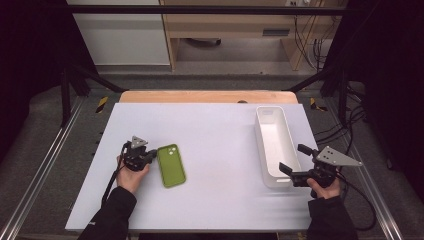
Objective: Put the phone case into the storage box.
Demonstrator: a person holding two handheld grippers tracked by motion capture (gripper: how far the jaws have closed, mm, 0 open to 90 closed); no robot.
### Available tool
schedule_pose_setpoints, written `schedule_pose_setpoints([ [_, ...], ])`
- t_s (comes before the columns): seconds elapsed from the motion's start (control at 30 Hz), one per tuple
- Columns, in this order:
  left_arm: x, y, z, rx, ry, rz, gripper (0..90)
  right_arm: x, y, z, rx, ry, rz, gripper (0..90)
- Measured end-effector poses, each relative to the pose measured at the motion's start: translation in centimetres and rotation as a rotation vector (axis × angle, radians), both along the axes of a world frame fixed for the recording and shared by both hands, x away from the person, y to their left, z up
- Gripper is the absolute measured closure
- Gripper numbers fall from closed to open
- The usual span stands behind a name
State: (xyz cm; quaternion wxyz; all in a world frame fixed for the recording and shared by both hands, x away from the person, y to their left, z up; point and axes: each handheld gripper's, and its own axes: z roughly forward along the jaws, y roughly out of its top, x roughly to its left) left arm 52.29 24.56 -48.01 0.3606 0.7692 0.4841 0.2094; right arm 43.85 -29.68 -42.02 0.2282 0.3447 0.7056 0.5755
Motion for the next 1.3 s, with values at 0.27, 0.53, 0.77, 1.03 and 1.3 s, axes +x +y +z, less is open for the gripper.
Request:
schedule_pose_setpoints([
  [0.27,0.6,-1.1,0.1,0.003,-0.003,-0.015,89.8,0.0,-0.1,0.0,0.001,0.000,-0.001,0.5],
  [0.53,1.0,-2.2,0.1,0.010,-0.002,-0.033,89.8,0.0,-0.1,0.0,0.005,-0.002,0.001,0.5],
  [0.77,1.1,-3.2,0.2,0.018,-0.006,-0.052,89.8,0.0,-0.1,0.1,0.007,-0.003,0.001,0.5],
  [1.03,1.2,-4.3,0.2,0.027,-0.006,-0.076,89.8,0.0,-0.1,0.0,0.006,-0.003,0.002,0.5],
  [1.3,1.1,-5.5,0.3,0.030,-0.007,-0.110,89.8,0.0,-0.1,0.1,0.006,-0.005,0.002,0.5],
])
